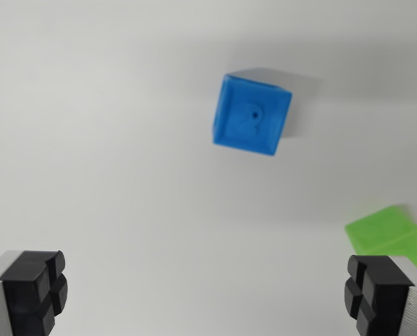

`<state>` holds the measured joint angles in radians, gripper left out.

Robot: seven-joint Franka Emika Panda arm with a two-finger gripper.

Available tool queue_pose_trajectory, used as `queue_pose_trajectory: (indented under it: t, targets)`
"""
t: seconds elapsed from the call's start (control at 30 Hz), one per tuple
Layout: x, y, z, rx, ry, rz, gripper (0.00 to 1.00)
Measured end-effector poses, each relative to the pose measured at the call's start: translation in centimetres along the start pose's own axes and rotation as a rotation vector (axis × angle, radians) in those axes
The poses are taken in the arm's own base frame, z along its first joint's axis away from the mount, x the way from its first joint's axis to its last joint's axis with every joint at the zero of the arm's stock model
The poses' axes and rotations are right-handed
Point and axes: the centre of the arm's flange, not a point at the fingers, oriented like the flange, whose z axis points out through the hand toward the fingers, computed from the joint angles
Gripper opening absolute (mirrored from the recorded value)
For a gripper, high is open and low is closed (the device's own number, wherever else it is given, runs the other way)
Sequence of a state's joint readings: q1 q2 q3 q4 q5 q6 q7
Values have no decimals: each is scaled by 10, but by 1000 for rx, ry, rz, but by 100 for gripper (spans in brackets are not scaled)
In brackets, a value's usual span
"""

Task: Stack cube

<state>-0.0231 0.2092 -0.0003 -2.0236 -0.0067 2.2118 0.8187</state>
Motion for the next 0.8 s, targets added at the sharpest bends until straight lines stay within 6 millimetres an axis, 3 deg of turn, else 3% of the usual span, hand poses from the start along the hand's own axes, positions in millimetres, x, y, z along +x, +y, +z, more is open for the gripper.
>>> queue_pose_trajectory:
  t: [0.8]
  targets:
    - [33,11,92,13,7,87,100]
